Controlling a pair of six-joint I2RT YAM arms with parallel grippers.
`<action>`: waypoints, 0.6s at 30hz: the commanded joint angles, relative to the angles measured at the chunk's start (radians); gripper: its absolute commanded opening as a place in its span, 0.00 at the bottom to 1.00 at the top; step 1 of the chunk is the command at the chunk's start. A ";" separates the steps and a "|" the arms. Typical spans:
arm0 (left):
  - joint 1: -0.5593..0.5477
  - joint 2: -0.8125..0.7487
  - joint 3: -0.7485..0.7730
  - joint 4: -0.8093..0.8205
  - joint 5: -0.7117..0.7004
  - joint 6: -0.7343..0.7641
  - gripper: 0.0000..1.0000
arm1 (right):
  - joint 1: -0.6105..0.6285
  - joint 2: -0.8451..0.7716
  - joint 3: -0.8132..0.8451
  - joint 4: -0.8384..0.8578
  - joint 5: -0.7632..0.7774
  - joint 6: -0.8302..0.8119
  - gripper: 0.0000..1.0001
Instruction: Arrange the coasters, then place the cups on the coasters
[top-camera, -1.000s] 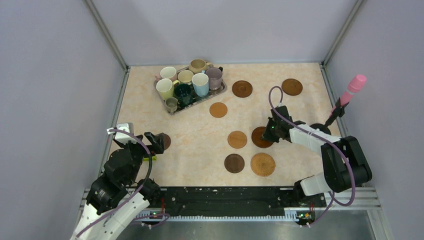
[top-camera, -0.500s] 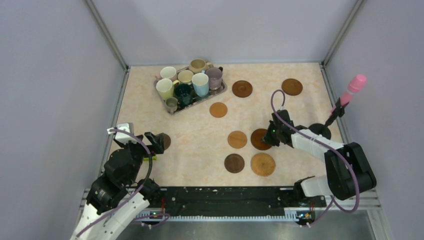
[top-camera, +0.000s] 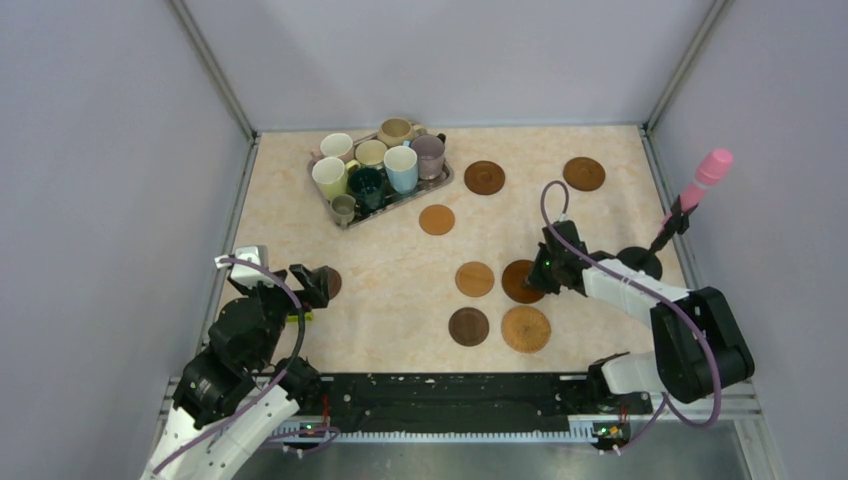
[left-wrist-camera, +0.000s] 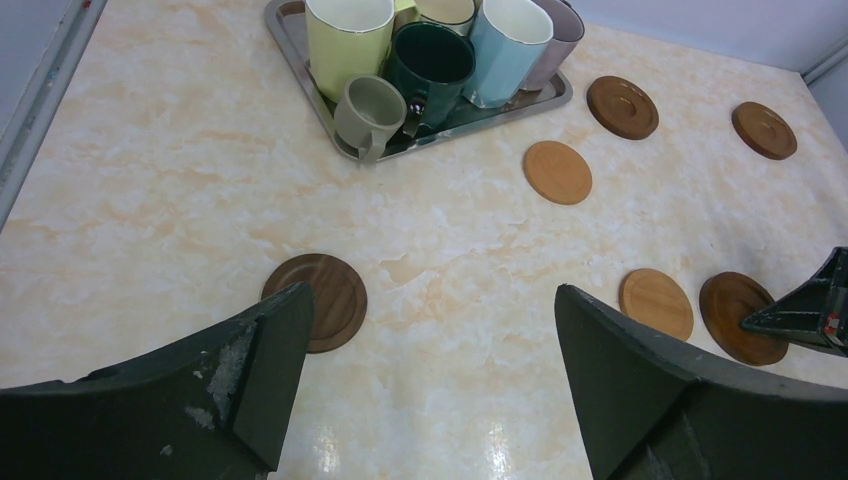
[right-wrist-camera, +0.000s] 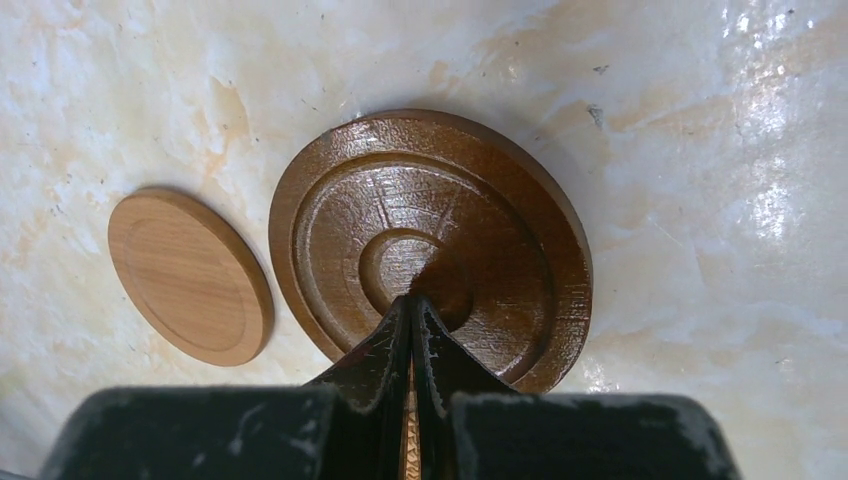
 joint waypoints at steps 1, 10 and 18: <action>0.002 -0.001 0.001 0.041 0.003 0.004 0.95 | 0.010 0.045 0.055 -0.067 0.055 -0.063 0.00; 0.003 0.006 -0.001 0.041 0.009 0.003 0.95 | 0.010 0.037 0.258 -0.062 0.037 -0.167 0.00; 0.003 0.004 0.001 0.038 0.007 0.002 0.95 | 0.007 0.127 0.420 0.031 0.312 -0.304 0.00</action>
